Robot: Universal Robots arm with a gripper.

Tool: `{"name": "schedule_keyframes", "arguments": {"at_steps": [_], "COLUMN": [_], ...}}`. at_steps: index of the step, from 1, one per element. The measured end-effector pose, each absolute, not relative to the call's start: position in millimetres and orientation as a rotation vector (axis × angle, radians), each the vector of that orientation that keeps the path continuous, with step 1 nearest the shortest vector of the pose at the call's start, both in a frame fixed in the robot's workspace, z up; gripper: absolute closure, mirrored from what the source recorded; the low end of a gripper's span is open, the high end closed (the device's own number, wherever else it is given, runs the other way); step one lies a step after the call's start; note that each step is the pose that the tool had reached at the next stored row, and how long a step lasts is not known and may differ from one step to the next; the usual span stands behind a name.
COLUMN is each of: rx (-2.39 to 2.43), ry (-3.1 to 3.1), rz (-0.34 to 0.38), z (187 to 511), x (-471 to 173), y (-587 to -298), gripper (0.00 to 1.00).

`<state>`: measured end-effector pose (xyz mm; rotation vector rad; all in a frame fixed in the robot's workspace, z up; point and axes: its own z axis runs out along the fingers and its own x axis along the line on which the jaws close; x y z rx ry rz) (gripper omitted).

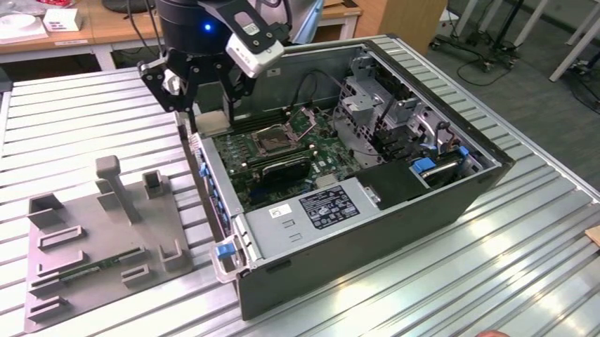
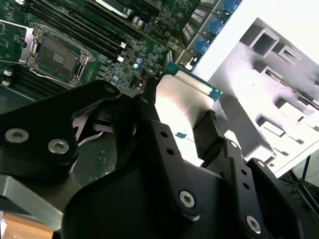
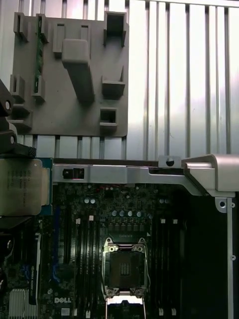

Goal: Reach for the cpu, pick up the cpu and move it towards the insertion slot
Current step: 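Pick up the cpu and move it towards the insertion slot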

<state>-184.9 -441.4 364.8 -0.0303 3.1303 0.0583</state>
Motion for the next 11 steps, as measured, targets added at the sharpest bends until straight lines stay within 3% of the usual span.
{"name": "schedule_keyframes", "arguments": {"at_steps": [11], "rx": [-0.030], "ry": [3.130], "rz": [0.058], "z": [364.8], "x": [-181.3], "y": [-441.3], "gripper": [0.46]}}
